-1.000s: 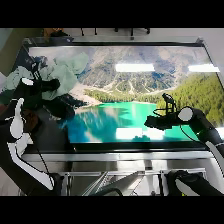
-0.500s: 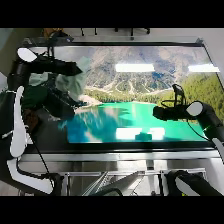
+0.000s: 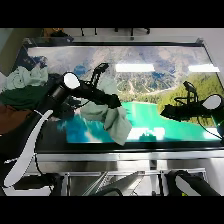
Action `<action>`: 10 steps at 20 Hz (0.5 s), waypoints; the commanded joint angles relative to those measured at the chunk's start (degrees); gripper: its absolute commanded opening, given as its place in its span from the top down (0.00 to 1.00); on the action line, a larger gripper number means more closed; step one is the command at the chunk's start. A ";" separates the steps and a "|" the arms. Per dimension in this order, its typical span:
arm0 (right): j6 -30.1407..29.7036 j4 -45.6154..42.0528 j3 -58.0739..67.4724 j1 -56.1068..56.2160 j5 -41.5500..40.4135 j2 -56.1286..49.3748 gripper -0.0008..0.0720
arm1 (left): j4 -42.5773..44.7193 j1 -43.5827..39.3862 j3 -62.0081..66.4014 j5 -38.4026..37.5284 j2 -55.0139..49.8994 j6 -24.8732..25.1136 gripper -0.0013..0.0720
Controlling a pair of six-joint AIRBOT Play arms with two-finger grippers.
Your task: Fold the shirts.
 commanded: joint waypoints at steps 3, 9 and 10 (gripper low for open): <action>-2.01 6.60 -2.14 0.98 6.73 0.20 0.44 | 1.79 7.72 -1.22 -9.05 0.46 -2.43 0.04; -4.61 18.05 -21.33 13.57 -4.94 1.97 0.09 | 4.33 20.76 -22.84 -2.03 2.62 -0.28 0.04; -4.66 20.00 -23.39 15.28 -8.00 1.66 0.09 | 4.28 21.66 -25.77 1.77 2.47 0.59 0.04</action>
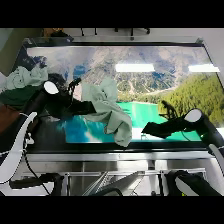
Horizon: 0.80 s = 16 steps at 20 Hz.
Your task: Fold the shirts.
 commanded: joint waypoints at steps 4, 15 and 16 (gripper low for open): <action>-2.36 9.81 -8.85 11.63 -16.63 -2.60 0.19 | -5.53 4.85 -10.86 16.48 -3.78 7.43 0.04; -25.83 38.49 -8.61 19.82 -26.69 -13.66 0.83 | -7.96 2.56 4.66 6.19 -12.72 10.88 0.96; -27.36 39.71 -8.09 19.15 -26.60 -13.66 0.96 | -8.02 3.02 5.38 6.10 -10.97 10.82 0.97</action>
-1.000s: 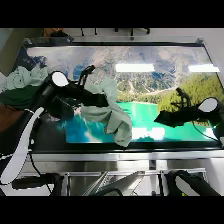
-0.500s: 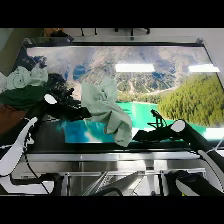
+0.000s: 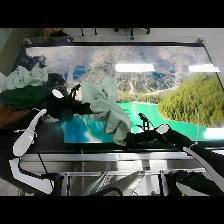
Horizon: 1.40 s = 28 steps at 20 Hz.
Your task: Fold the shirts.
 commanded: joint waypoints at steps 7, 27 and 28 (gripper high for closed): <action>-12.24 9.51 15.21 -19.78 19.19 12.57 0.96 | -0.87 6.19 11.19 -9.77 21.75 -3.43 0.97; -17.25 5.75 27.63 -44.09 33.79 15.04 0.96 | -4.22 8.48 -13.03 -1.25 55.12 1.40 0.96; -18.69 5.68 22.82 -43.36 31.47 13.22 0.96 | -4.17 5.27 -17.49 3.91 52.28 2.97 0.96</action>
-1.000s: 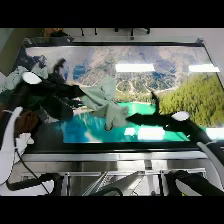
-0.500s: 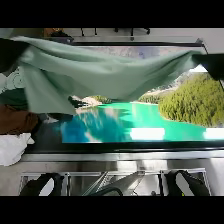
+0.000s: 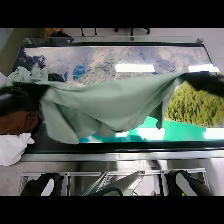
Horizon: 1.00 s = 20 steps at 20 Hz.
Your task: Fold the shirts.
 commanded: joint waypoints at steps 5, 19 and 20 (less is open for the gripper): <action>-10.60 -0.22 -23.30 2.73 -14.95 -18.08 0.96 | -0.94 -16.76 -19.08 35.36 -23.30 8.61 0.96; -5.42 -9.16 -13.31 -9.31 -12.09 -21.14 0.33 | -0.96 7.98 -7.48 -4.24 -34.38 1.42 0.05; -2.97 -12.50 -13.42 -9.25 -10.69 -20.37 0.33 | -0.96 8.22 -12.24 -3.19 -33.44 1.44 0.05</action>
